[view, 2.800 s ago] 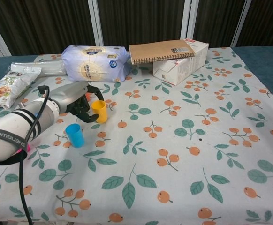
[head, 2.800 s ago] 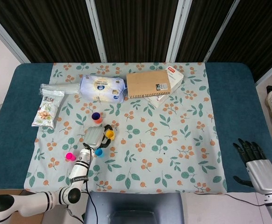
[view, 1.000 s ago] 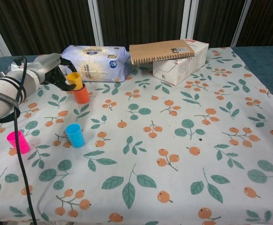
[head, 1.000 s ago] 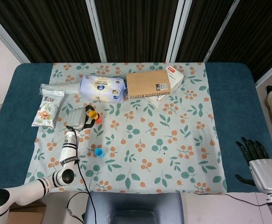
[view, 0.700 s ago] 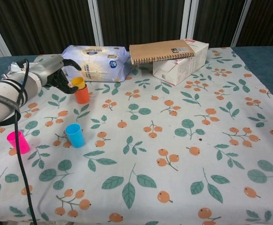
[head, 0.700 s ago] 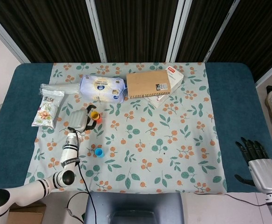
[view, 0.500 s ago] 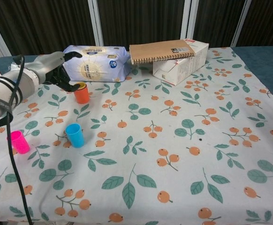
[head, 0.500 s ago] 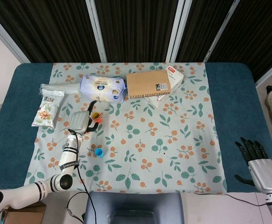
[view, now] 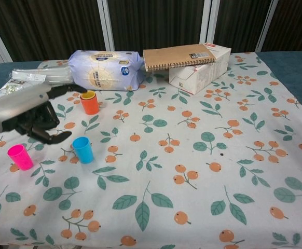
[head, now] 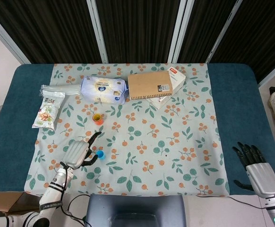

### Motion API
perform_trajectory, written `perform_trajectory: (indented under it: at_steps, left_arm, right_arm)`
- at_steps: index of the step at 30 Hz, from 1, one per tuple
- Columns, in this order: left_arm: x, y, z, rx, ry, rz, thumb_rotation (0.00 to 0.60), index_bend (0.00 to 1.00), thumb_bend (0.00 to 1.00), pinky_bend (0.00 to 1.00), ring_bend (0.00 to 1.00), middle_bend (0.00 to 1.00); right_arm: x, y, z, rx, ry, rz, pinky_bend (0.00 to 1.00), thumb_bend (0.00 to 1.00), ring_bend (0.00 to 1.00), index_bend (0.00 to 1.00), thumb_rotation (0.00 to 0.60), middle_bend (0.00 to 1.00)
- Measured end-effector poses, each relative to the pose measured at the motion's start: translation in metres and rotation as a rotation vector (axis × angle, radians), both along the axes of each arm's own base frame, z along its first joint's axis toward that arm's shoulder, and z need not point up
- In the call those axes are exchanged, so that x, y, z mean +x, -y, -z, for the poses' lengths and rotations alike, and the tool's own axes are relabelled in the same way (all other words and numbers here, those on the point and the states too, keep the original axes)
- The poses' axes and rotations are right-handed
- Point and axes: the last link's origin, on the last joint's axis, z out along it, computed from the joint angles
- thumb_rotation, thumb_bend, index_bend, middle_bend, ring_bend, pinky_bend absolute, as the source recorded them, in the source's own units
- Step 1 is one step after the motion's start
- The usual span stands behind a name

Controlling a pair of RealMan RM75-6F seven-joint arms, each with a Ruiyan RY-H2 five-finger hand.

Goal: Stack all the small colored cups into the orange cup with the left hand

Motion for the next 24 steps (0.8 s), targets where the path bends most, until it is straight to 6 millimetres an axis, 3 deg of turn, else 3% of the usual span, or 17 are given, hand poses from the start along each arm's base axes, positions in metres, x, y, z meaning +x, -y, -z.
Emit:
perform_trajectory:
  at_steps: [12, 24]
  left_arm:
    - [-0.009, 0.008, 0.04, -0.029, -0.04, -0.011, 0.6, 0.25, 0.36, 1.0, 1.0, 1.0]
    - [-0.018, -0.005, 0.048, -0.006, -0.052, -0.04, 0.6, 0.34, 0.36, 1.0, 1.0, 1.0]
  right_arm:
    - [0.0, -0.001, -0.002, 0.003, 0.002, -0.001, 0.0, 0.21, 0.0, 0.0, 0.6, 0.0]
    - [0.0, -0.001, -0.002, 0.001, 0.0, -0.001, 0.0, 0.21, 0.0, 0.0, 0.6, 0.0]
